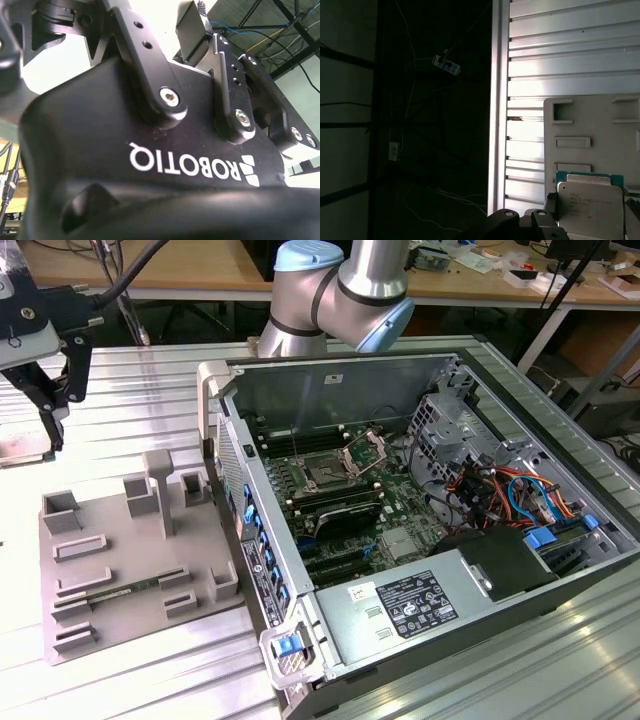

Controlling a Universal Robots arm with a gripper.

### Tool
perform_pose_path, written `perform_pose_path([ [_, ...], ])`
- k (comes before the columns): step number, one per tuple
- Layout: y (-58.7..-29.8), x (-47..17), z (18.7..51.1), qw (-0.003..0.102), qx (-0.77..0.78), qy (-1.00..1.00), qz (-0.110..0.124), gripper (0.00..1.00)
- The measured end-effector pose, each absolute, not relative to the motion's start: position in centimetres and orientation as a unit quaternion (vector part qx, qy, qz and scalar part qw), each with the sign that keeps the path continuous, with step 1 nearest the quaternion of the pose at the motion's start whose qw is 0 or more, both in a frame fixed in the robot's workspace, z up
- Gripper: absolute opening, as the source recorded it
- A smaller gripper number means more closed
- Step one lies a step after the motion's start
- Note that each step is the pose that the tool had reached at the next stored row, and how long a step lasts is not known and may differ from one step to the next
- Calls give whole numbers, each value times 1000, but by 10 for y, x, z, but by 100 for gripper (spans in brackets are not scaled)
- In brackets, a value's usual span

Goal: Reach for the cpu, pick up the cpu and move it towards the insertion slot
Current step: 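Pick up the cpu and move it towards the insertion slot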

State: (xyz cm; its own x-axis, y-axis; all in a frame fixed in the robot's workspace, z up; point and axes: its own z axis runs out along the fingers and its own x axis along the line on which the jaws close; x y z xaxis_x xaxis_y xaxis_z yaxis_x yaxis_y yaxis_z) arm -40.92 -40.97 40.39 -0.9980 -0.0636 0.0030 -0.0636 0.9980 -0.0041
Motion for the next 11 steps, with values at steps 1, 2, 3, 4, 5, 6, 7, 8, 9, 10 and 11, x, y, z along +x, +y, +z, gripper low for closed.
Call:
perform_pose_path([
  [1, -410, -409, 404, 1, 32, -999, 2, 54],
  [2, -410, -409, 405, 1, 32, -999, 2, 54],
  [3, -410, -409, 406, 1, 32, -999, 2, 54],
  [4, -410, -409, 406, 1, 32, -999, 2, 54],
  [5, -410, -409, 407, 1, 32, -999, 2, 54],
  [6, -410, -409, 408, 1, 32, -999, 2, 54],
  [7, -410, -409, 409, 1, 32, -999, 2, 54],
  [8, -410, -409, 410, 1, 32, -999, 2, 54],
  [9, -410, -409, 411, 1, 32, -999, 2, 54],
  [10, -410, -409, 412, 1, 32, -999, 2, 54],
  [11, -410, -409, 413, 1, 32, -999, 2, 54],
])
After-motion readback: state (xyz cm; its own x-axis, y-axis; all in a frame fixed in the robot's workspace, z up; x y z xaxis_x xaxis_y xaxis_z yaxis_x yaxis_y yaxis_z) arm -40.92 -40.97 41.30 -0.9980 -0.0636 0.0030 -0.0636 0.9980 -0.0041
